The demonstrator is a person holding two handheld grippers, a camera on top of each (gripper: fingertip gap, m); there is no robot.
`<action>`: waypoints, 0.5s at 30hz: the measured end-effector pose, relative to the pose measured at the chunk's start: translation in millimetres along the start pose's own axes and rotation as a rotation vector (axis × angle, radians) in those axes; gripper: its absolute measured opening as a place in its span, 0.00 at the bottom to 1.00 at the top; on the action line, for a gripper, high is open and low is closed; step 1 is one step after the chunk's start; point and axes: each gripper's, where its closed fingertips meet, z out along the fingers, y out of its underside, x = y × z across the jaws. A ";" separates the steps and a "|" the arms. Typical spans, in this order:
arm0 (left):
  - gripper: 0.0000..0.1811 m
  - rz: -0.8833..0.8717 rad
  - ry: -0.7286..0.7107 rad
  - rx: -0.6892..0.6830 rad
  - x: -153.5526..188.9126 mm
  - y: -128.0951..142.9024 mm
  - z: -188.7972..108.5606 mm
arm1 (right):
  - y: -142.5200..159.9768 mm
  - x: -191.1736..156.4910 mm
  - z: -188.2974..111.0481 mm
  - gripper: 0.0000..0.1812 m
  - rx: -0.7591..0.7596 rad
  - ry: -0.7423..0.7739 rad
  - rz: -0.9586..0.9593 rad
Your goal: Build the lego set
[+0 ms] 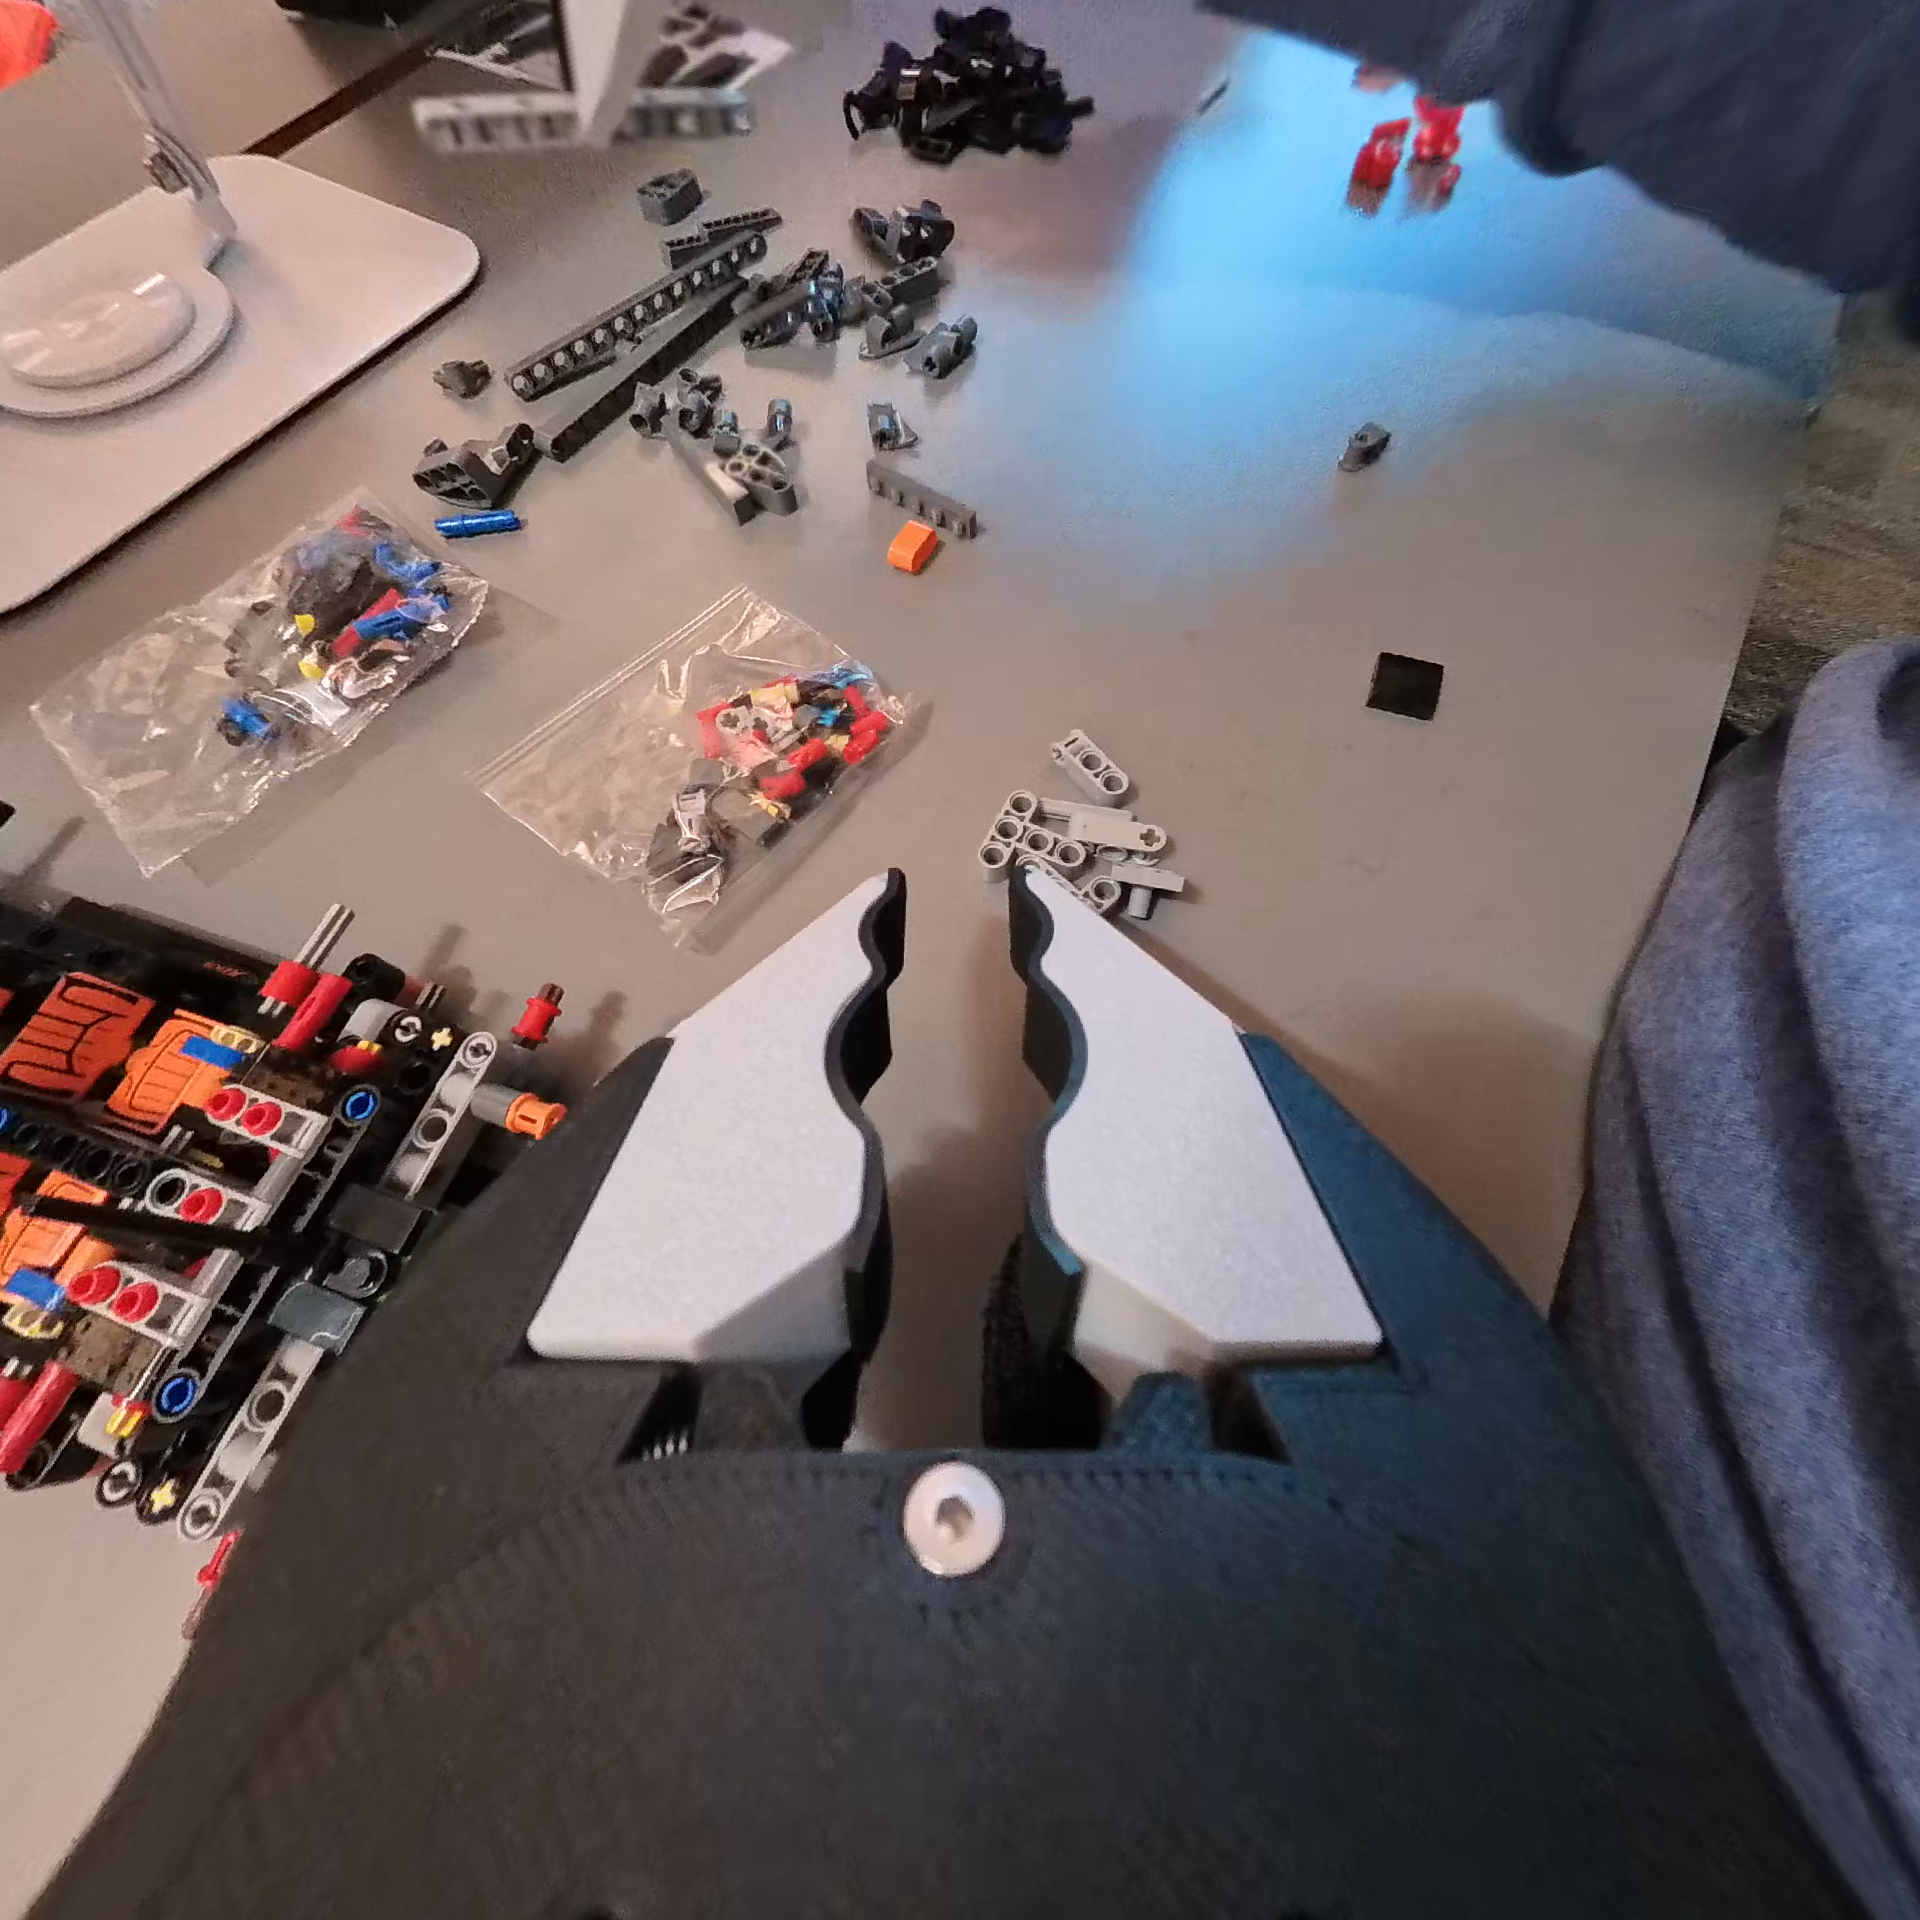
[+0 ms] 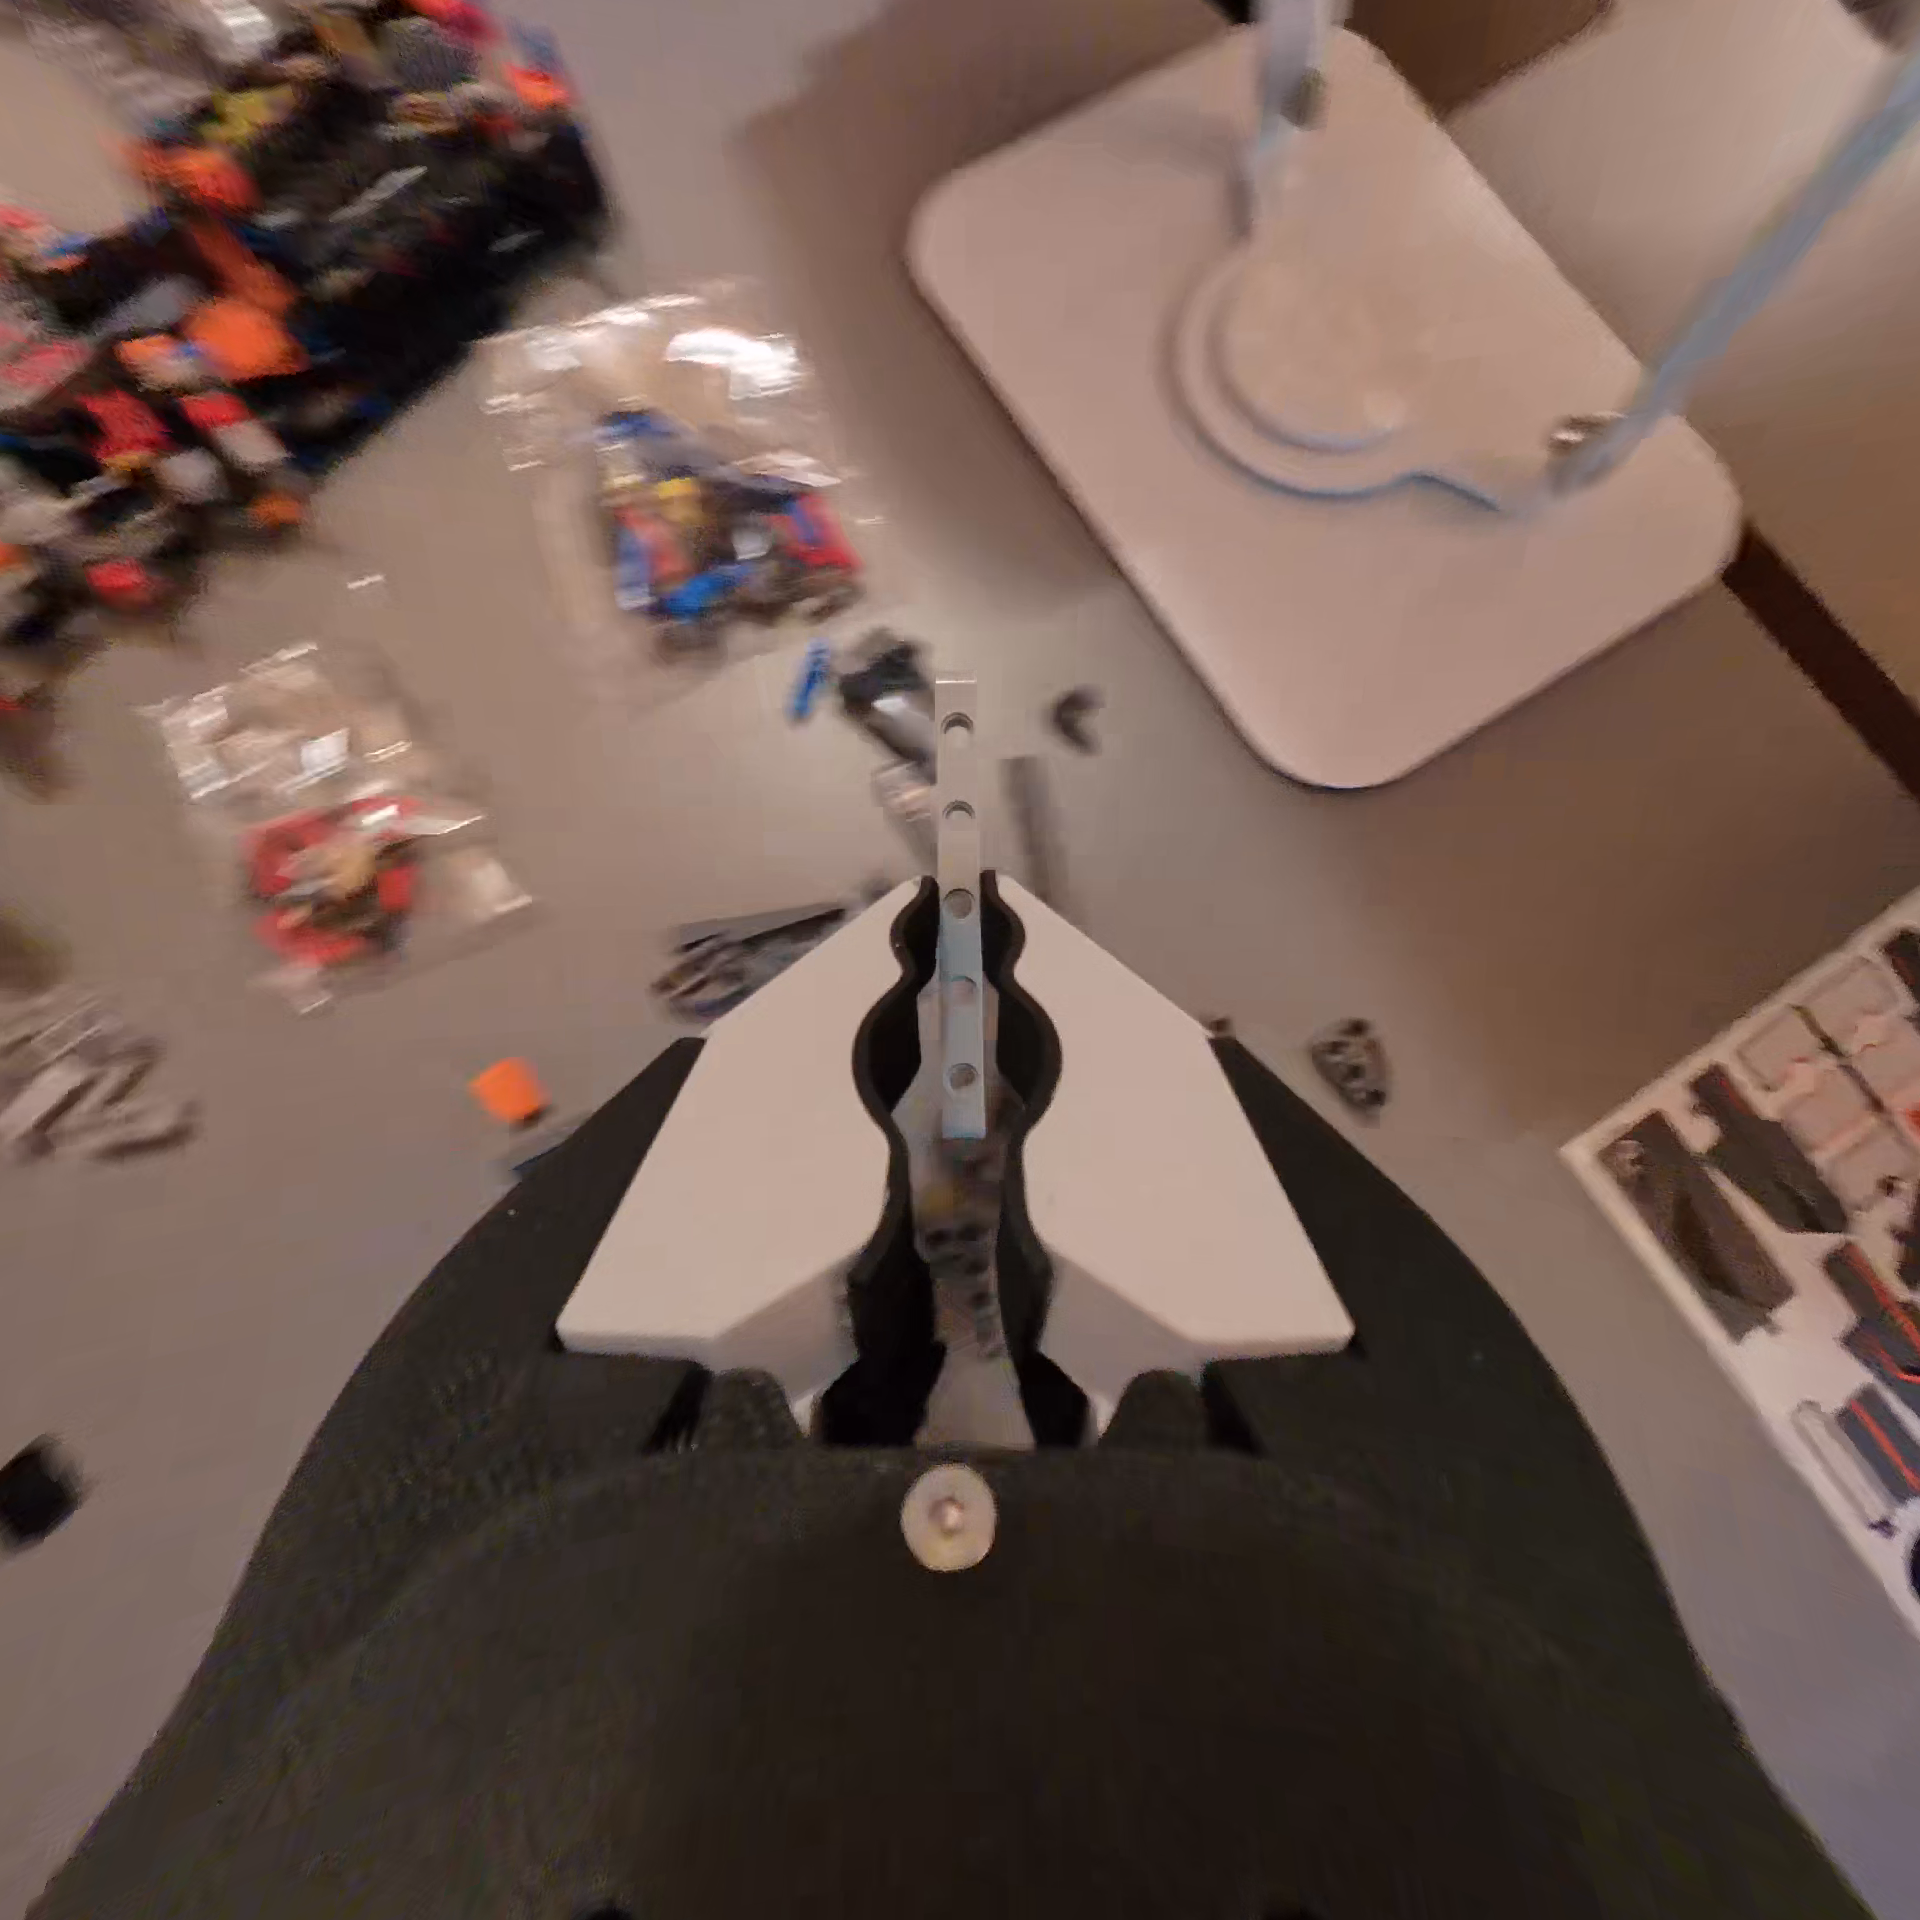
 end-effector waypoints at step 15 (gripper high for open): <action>0.10 0.019 -0.082 -0.001 -4.5 1.7 -18.9 | 56.5 -198.4 11.1 0.03 -0.133 -0.287 -0.412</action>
